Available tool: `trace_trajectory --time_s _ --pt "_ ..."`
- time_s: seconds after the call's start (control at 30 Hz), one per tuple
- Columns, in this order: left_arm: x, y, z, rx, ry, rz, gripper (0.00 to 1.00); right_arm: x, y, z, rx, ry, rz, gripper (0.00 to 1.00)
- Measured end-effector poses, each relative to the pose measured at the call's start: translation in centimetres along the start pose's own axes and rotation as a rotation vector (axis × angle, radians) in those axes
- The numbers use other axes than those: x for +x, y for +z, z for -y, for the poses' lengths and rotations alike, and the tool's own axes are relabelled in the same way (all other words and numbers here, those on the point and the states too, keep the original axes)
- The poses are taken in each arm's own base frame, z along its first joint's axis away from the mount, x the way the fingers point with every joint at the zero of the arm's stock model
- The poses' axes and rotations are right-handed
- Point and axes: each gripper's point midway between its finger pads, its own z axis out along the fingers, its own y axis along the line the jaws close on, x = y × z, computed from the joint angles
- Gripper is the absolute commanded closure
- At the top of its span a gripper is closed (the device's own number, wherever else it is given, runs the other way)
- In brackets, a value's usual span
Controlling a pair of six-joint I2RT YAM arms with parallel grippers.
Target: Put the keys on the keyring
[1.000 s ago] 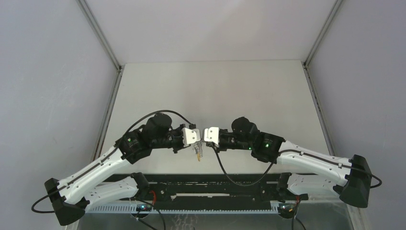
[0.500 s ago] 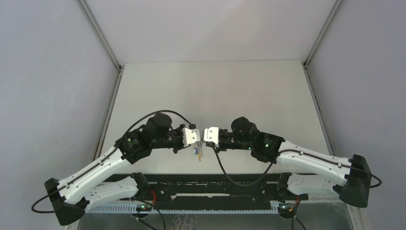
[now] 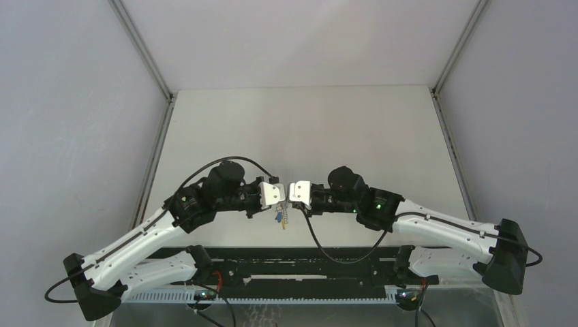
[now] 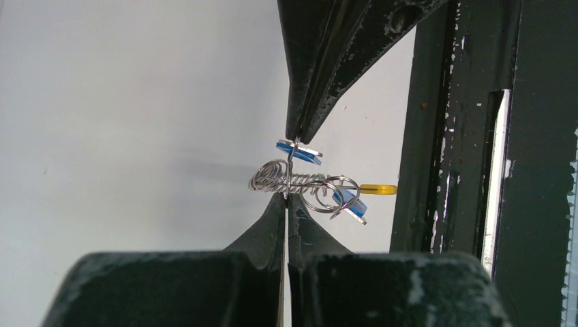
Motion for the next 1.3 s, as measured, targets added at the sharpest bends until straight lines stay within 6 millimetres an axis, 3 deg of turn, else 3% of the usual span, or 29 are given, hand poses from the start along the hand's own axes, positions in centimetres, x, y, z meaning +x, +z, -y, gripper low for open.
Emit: trace_trajectory --time_s 1.3 --pt "0.4 0.3 1.3 0.068 0.006 0.007 1.00 0.3 0.3 -1.4 -0.084 0.003 0.006 1.00"
